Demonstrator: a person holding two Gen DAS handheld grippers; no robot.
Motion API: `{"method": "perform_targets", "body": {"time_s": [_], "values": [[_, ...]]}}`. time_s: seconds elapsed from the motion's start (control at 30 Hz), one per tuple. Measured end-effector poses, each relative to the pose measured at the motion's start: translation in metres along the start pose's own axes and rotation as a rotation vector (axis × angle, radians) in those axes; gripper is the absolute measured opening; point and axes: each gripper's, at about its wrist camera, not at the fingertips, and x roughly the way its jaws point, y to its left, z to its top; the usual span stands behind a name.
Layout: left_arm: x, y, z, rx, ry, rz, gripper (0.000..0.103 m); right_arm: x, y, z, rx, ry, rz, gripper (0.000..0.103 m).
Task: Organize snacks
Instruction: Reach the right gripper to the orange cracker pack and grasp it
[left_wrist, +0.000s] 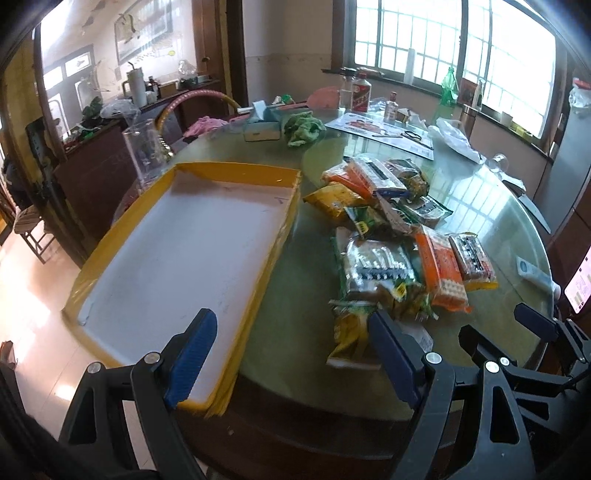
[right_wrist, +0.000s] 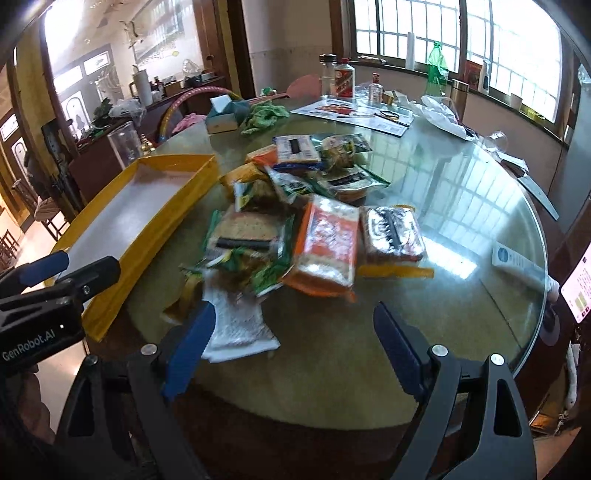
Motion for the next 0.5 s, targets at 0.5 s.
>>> {"method": "perform_targets", "body": {"time_s": [0.5], "values": [[0.031,-0.023,0.025,0.022,0.073,-0.067,0.085,0.032,-0.039,0.027,0.035,0.046,0.035,0.088]]}}
